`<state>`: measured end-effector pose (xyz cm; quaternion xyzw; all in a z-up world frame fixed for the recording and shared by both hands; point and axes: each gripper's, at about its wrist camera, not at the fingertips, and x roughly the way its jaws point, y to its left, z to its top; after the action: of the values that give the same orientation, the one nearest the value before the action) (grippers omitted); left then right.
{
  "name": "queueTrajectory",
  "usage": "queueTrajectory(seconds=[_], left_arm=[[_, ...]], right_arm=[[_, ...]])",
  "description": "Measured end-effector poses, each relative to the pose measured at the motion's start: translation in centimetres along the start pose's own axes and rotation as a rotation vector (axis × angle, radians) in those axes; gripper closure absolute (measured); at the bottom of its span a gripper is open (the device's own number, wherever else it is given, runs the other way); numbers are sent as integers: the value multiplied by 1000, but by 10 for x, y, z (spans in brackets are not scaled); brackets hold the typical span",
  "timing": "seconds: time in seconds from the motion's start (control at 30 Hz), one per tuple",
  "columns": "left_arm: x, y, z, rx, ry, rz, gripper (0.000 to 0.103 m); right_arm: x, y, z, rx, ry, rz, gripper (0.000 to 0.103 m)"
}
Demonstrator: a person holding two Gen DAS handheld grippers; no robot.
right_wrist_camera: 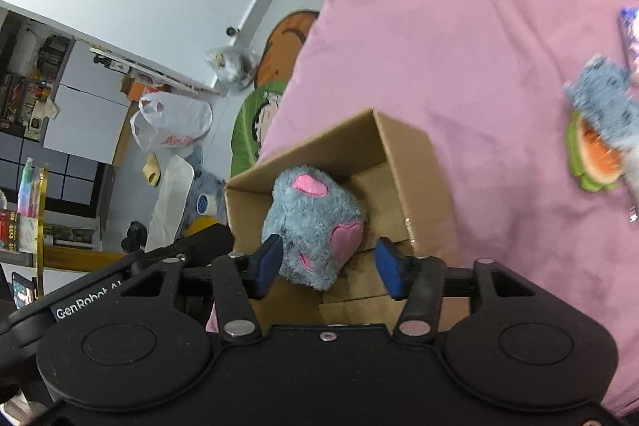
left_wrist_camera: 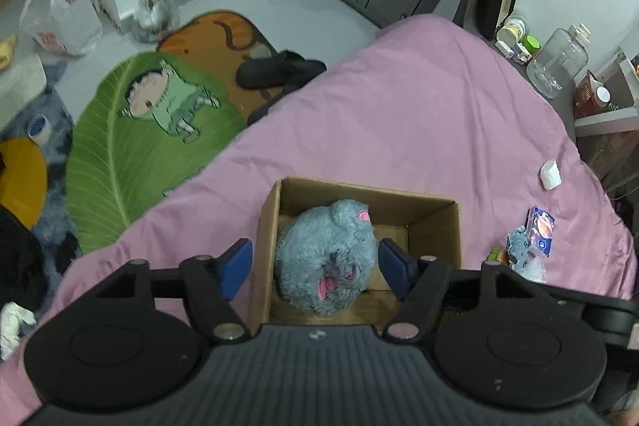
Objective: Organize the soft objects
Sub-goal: 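Open the right tool to drop the mouse into the box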
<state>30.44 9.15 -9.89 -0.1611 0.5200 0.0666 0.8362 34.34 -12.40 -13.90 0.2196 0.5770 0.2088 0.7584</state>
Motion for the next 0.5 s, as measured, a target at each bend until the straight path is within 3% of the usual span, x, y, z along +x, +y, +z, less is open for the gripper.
queueTrajectory(seconds=[0.13, 0.33, 0.5], left_arm=[[-14, -8, -7, 40, -30, 16, 35], [-37, -4, -25, -28, -121, -32, 35], [-53, -6, -37, -21, -146, -75, 35]], right_arm=[[-21, 1, -3, -33, -63, -4, 24], [-50, 8, -15, -124, -161, -51, 12], [-68, 6, -27, -164, -216, -109, 8]])
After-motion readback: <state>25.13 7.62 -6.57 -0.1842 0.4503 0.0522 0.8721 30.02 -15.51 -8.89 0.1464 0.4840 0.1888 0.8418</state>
